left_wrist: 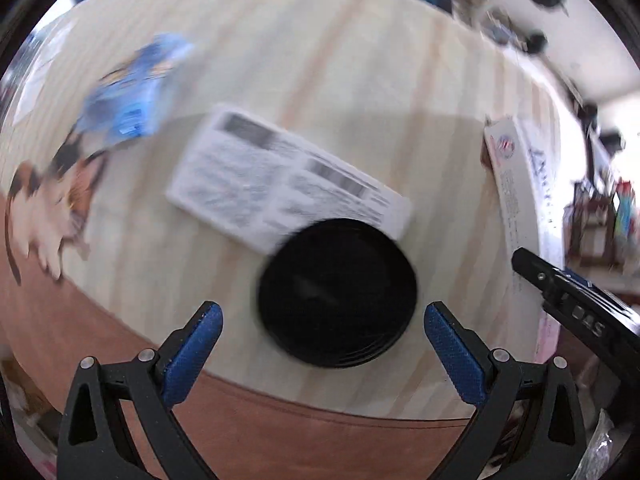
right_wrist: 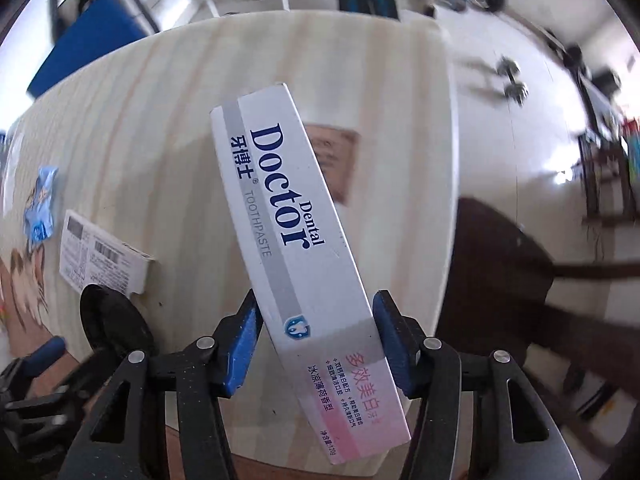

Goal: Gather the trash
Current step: 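Grasp the black round lid with the left gripper while the right gripper grasps the Doctor toothpaste box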

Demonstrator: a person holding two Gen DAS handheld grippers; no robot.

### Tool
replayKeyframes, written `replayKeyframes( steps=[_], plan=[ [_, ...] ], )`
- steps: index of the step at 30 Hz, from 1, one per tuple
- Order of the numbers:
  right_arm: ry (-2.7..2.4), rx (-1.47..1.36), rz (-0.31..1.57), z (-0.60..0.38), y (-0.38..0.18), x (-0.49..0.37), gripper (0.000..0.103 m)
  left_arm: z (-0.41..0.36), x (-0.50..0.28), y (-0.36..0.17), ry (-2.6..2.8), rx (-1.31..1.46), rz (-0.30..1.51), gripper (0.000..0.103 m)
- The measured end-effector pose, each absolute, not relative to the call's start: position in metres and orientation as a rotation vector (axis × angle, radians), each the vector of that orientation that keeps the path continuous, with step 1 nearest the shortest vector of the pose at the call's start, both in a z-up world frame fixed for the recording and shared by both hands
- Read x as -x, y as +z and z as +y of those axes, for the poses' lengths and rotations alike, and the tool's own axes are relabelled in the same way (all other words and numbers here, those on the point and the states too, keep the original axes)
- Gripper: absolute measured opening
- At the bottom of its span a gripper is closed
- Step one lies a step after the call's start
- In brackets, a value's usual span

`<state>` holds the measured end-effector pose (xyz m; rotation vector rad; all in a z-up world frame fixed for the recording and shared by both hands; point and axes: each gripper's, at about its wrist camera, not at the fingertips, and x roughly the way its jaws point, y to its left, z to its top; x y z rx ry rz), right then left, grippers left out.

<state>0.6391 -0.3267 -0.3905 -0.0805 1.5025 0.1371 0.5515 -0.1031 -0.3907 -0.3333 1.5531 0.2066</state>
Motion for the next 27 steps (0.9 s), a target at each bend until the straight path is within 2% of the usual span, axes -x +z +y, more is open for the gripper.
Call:
replayKeyframes(
  steps=[5, 6, 7, 9, 21, 27],
  plan=[
    [0.105, 0.02, 1.524, -0.345, -0.401, -0.638, 0.058, -0.119, -0.56, -0.417, 0.233, 0.219, 1.612, 0.102],
    [0.106, 0.023, 1.521, -0.343, -0.401, -0.636, 0.058, -0.117, -0.558, -0.419, 0.247, 0.219, 1.605, 0.1],
    [0.106, 0.027, 1.518, -0.343, -0.402, -0.636, 0.058, -0.117, -0.558, -0.419, 0.252, 0.224, 1.6, 0.091],
    [0.111, 0.033, 1.51, -0.343, -0.401, -0.632, 0.057, -0.113, -0.554, -0.416, 0.255, 0.239, 1.578, 0.089],
    [0.168, 0.071, 1.446, -0.304, -0.366, -0.604, 0.053, -0.083, -0.523, -0.354, 0.308, 0.248, 1.424, 0.088],
    [0.232, 0.062, 1.434, -0.282, -0.347, -0.56, 0.052, -0.064, -0.471, -0.318, 0.353, 0.279, 1.356, 0.088]
  ],
)
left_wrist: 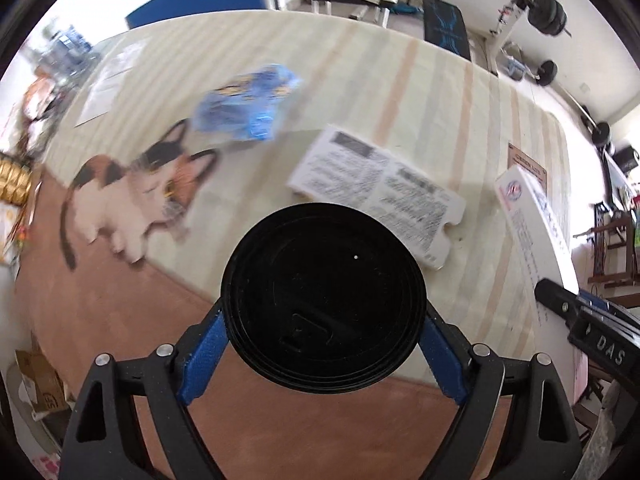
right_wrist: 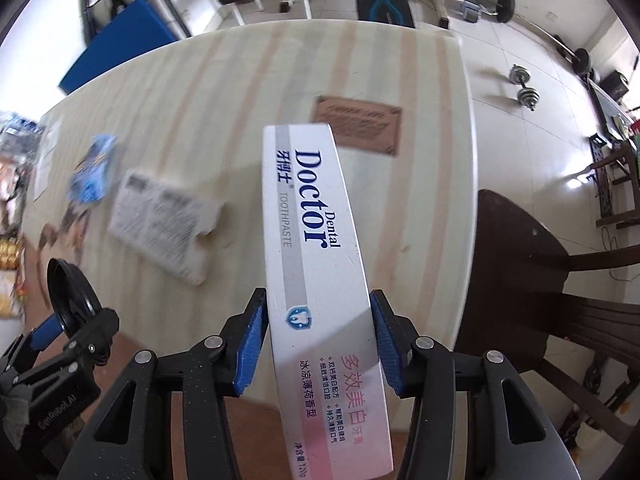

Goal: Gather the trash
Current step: 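Grasp the black round lid with the left gripper while the right gripper grasps the Doctor toothpaste box, then carry the lid and toothpaste box over the bin and open both grippers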

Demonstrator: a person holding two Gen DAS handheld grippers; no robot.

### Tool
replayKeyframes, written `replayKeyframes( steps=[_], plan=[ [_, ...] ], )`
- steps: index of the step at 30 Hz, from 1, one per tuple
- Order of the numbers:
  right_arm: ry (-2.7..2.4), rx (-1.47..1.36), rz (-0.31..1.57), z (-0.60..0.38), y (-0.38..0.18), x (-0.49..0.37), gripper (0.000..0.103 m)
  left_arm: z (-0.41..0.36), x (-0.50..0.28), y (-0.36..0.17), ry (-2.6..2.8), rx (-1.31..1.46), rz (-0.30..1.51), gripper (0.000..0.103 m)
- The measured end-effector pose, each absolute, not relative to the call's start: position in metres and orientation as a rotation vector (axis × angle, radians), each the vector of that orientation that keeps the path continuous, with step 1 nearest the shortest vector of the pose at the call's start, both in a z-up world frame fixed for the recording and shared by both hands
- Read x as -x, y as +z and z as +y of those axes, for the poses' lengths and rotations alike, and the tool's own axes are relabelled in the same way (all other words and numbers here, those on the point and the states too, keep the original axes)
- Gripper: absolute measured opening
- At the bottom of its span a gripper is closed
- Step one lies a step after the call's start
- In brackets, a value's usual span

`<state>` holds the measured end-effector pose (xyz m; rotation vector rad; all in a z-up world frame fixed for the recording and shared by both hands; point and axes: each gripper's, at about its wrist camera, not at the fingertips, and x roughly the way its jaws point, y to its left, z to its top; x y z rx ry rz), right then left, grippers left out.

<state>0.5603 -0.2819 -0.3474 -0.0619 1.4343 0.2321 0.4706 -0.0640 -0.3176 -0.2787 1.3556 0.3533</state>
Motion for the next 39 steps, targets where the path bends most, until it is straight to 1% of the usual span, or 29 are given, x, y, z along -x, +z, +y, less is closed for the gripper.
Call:
replayKeyframes(
  steps=[5, 7, 10, 15, 18, 20, 21, 22, 26, 31, 37, 39],
  plan=[
    [0.314, 0.083, 1.424, -0.254, -0.33, -0.505, 0.052, -0.04, -0.415, -0.317, 0.396, 0.343, 1.313, 0.088],
    [0.335, 0.133, 1.434, -0.24, -0.333, -0.478, 0.052, -0.034, -0.391, -0.318, 0.411, 0.359, 1.312, 0.088],
    [0.353, 0.195, 1.487, -0.228, -0.356, -0.447, 0.052, -0.026, -0.353, -0.328, 0.44, 0.398, 1.336, 0.088],
    [0.305, 0.274, 1.571, -0.214, -0.405, -0.419, 0.052, -0.019, -0.305, -0.368, 0.482, 0.455, 1.412, 0.088],
    [0.262, 0.313, 1.542, -0.205, -0.418, -0.417, 0.057, -0.015, -0.287, -0.383, 0.505, 0.472, 1.43, 0.088],
    [0.24, 0.318, 1.515, -0.201, -0.416, -0.413, 0.057, -0.013, -0.278, -0.387, 0.517, 0.482, 1.432, 0.088],
    [0.235, 0.327, 1.5, -0.199, -0.416, -0.41, 0.055, -0.011, -0.273, -0.388, 0.525, 0.487, 1.428, 0.088],
    [0.251, 0.33, 1.481, -0.198, -0.414, -0.405, 0.051, -0.01, -0.267, -0.388, 0.532, 0.496, 1.422, 0.088],
    [0.29, 0.322, 1.463, -0.197, -0.409, -0.376, 0.05, -0.005, -0.243, -0.379, 0.549, 0.516, 1.39, 0.088],
    [0.412, 0.308, 1.42, -0.182, -0.38, -0.312, 0.05, 0.005, -0.186, -0.352, 0.589, 0.533, 1.328, 0.088],
    [0.619, 0.325, 1.394, -0.139, -0.346, -0.198, 0.05, 0.033, -0.084, -0.32, 0.666, 0.57, 1.242, 0.088],
    [0.685, 0.346, 1.404, -0.126, -0.346, -0.168, 0.05, 0.046, -0.042, -0.318, 0.697, 0.605, 1.223, 0.088]
  ],
)
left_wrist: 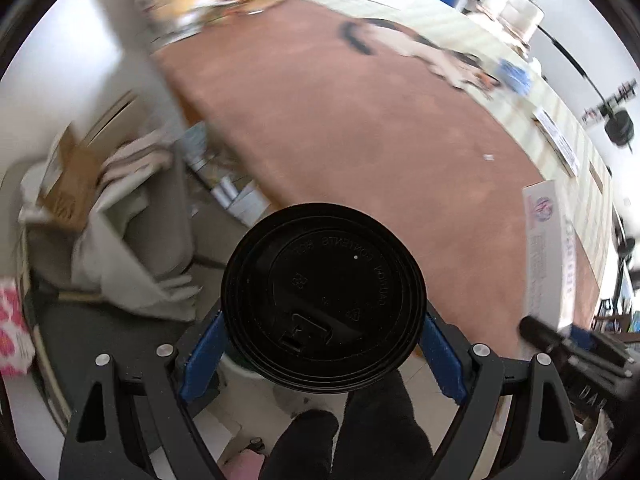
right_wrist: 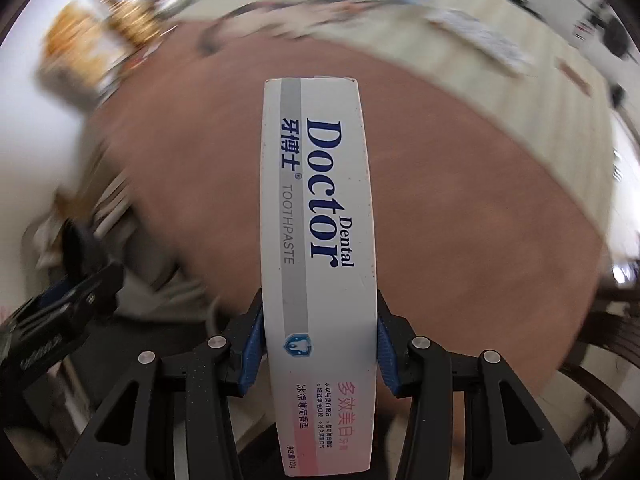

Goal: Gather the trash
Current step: 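Carry the lid and toothpaste box over the bin and open both grippers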

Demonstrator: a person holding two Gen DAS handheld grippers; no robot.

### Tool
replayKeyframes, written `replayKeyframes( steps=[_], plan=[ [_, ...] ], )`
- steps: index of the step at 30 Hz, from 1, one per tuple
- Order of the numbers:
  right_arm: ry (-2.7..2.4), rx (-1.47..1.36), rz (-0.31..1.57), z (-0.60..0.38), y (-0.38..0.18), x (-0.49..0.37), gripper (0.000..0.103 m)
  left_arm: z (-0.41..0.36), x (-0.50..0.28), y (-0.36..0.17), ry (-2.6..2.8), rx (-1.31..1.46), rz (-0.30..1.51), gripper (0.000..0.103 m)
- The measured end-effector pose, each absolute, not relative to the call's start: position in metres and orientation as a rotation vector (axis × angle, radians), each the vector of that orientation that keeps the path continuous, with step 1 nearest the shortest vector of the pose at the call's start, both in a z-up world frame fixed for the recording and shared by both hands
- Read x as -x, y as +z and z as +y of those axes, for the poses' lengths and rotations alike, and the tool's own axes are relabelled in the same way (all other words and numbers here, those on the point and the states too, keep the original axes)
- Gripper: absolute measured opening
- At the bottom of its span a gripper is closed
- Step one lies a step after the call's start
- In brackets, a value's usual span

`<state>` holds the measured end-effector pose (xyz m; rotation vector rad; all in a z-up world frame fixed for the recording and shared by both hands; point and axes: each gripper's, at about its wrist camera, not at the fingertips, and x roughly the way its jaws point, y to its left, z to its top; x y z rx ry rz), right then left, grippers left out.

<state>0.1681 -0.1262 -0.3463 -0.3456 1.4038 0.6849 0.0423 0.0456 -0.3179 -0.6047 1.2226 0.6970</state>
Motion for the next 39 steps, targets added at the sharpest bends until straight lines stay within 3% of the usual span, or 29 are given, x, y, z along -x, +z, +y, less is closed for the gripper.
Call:
replayKeyframes(
  steps=[3, 7, 13, 20, 27, 29, 30, 31, 39],
  plan=[
    [0.783, 0.387, 1.449, -0.096, -0.361, -0.106, 0.05, 0.06, 0.009, -0.328, 0.746, 0.656, 1.221, 0.088],
    [0.852, 0.489, 1.565, -0.059, -0.422, -0.037, 0.05, 0.081, 0.077, -0.377, 0.783, 0.799, 1.261, 0.088],
    [0.876, 0.606, 1.764, -0.03, -0.548, 0.023, 0.05, 0.116, 0.145, -0.512, 0.743, 1.097, 1.31, 0.088],
    [0.865, 0.687, 1.962, 0.001, -0.724, 0.052, 0.05, 0.136, 0.167, -0.677, 0.691, 1.265, 1.367, 0.09],
    [0.897, 0.747, 1.988, 0.043, -0.846, 0.063, 0.052, 0.153, 0.192, -0.771, 0.809, 1.241, 1.373, 0.095],
    [0.909, 0.775, 1.973, 0.053, -0.867, 0.056, 0.067, 0.157, 0.2, -0.786, 0.834, 1.254, 1.364, 0.095],
    [0.916, 0.784, 1.948, 0.056, -0.872, 0.057, 0.086, 0.157, 0.204, -0.791, 0.842, 1.271, 1.36, 0.095],
    [0.922, 0.794, 1.926, 0.056, -0.874, 0.057, 0.098, 0.157, 0.21, -0.792, 0.846, 1.278, 1.355, 0.095],
    [0.902, 0.915, 1.721, 0.045, -0.855, 0.054, 0.099, 0.145, 0.216, -0.774, 0.767, 1.424, 1.264, 0.095]
  ],
)
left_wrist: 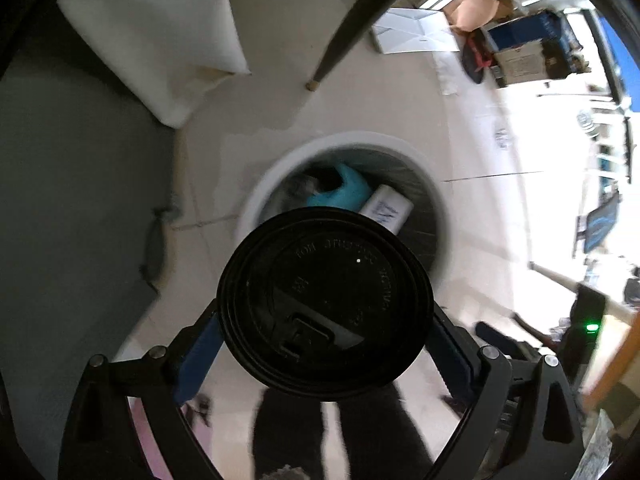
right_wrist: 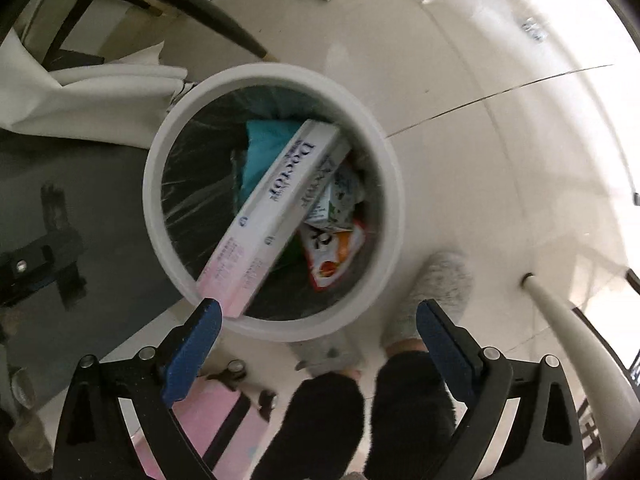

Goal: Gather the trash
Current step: 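Carry the lid and toothpaste box over the bin and open both grippers, then move both open tools back from the bin toward the table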

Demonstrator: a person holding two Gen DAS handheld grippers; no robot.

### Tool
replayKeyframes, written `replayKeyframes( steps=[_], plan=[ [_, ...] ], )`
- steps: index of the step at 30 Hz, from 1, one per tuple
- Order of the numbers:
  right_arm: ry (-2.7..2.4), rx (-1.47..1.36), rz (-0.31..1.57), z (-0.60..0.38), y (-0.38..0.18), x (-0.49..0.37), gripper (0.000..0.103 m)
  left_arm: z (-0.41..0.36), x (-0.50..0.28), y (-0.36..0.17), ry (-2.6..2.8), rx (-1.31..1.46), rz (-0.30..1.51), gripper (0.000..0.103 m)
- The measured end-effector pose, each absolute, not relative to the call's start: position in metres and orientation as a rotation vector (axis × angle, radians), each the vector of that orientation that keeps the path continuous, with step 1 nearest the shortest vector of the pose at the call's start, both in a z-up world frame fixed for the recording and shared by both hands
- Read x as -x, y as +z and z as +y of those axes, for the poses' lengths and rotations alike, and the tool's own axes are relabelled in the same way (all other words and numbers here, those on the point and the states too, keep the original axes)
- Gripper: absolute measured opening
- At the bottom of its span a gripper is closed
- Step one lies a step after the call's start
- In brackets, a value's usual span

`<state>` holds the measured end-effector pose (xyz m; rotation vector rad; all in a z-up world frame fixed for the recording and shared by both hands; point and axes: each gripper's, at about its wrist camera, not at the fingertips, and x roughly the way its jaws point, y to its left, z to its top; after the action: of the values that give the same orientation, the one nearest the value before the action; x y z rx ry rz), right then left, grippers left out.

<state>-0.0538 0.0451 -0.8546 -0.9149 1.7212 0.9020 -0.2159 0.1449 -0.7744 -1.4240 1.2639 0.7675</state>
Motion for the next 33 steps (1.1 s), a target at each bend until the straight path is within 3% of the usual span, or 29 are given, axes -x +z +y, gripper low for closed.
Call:
replayKeyframes(
  steps=[2, 4, 18, 25, 33],
  plan=[
    [0.899, 0.932, 1.701, 0.043, -0.848, 0.051, 0.099, 0.144, 0.213, -0.769, 0.749, 1.441, 1.249, 0.096],
    [0.892, 0.954, 1.669, 0.039, -0.843, 0.047, 0.1, 0.146, 0.21, -0.764, 0.746, 1.436, 1.244, 0.103],
    [0.852, 0.977, 1.526, 0.044, -0.8, 0.041, 0.1, 0.131, 0.199, -0.722, 0.933, 1.113, 1.386, 0.103],
    [0.845, 0.965, 1.473, 0.036, -0.737, 0.041, 0.1, 0.11, 0.207, -0.664, 0.971, 1.053, 1.393, 0.103],
    [0.892, 0.949, 1.42, 0.021, -0.618, 0.048, 0.1, 0.079, 0.212, -0.559, 0.993, 1.01, 1.365, 0.103]
  ],
)
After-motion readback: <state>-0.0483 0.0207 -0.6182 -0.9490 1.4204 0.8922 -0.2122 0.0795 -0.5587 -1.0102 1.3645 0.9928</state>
